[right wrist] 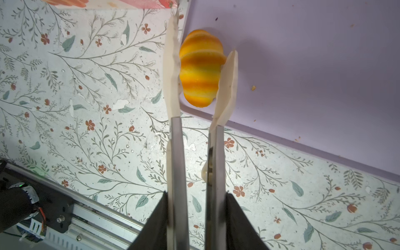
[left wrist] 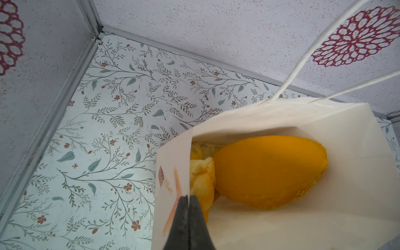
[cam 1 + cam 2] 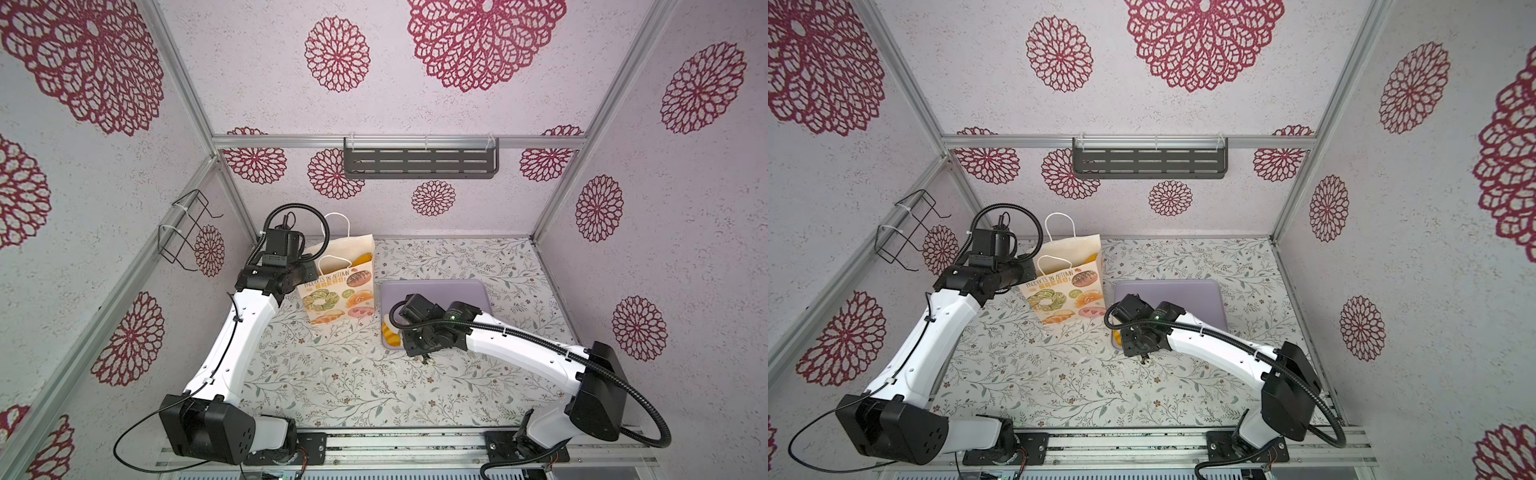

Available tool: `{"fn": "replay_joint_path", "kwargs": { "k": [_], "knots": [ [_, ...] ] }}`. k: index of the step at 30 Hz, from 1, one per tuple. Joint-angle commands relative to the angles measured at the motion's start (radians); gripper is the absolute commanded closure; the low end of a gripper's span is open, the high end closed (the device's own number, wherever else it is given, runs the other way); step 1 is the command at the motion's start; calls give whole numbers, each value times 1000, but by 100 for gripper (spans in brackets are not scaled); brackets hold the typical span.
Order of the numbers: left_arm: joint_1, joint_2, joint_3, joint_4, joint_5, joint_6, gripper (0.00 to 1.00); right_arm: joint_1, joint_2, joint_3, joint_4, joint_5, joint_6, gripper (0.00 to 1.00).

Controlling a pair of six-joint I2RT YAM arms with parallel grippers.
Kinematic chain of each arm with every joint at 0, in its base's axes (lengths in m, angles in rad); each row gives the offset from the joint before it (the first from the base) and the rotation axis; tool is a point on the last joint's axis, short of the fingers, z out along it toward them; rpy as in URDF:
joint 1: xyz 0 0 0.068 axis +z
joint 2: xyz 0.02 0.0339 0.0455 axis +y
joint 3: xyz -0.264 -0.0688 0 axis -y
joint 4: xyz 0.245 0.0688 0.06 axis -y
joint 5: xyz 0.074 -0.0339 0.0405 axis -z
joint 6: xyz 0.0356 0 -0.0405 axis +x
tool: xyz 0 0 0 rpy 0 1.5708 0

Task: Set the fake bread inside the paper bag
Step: 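Lower the open right tongs around the yellow-striped roll on the tray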

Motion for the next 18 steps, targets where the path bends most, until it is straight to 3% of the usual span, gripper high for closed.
{"fn": "replay_joint_path", "kwargs": {
  "k": [1,18],
  "knots": [
    [-9,-2,1,23,-12,14,100,9,-1,45,-49,41,-24,60],
    [-9,8,1,21,-18,14,100,20,61,65,-26,20,-52,57]
  ]
}}
